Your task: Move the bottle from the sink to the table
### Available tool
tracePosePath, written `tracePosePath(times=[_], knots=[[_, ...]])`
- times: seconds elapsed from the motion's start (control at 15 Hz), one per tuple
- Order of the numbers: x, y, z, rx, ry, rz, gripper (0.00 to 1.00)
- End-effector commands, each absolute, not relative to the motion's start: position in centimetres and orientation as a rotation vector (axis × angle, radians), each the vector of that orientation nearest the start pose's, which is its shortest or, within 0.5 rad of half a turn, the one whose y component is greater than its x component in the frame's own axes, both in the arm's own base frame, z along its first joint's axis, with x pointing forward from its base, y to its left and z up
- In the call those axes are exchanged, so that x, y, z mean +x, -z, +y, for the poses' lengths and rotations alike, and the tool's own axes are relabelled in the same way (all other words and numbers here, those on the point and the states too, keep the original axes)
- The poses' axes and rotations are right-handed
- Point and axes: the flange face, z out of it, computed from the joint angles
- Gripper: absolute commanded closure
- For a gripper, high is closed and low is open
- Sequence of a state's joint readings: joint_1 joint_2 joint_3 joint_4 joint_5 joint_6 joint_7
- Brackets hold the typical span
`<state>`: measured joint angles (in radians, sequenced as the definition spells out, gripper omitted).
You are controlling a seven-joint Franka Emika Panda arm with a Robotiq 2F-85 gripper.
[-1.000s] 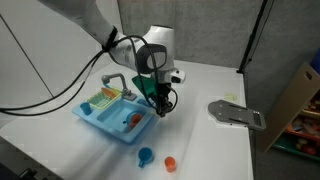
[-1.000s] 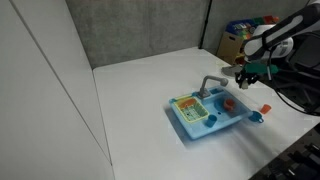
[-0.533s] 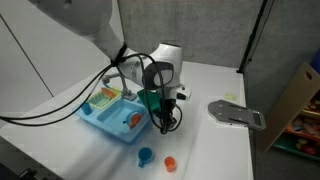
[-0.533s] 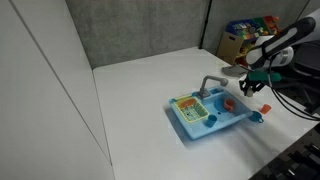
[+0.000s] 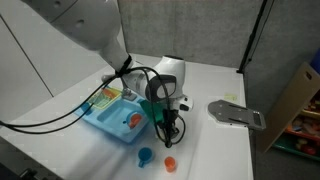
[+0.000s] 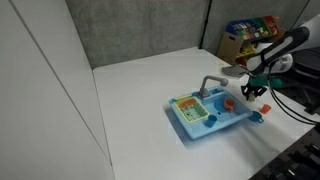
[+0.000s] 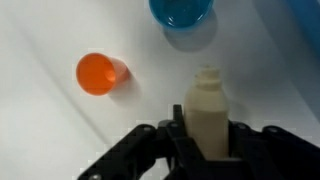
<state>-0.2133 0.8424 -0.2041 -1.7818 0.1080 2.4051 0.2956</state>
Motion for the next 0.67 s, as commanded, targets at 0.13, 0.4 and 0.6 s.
tracePosePath(times=[0.13, 0.4, 0.6], knots=[[56.54, -6.97, -24.92, -2.987, -0.340, 1.166, 0.70], [56.49, -6.80, -24.87, -2.988, -0.345, 1.165, 0.70], [56.36, -6.58, -25.00, -3.000, -0.302, 1.124, 0.92]])
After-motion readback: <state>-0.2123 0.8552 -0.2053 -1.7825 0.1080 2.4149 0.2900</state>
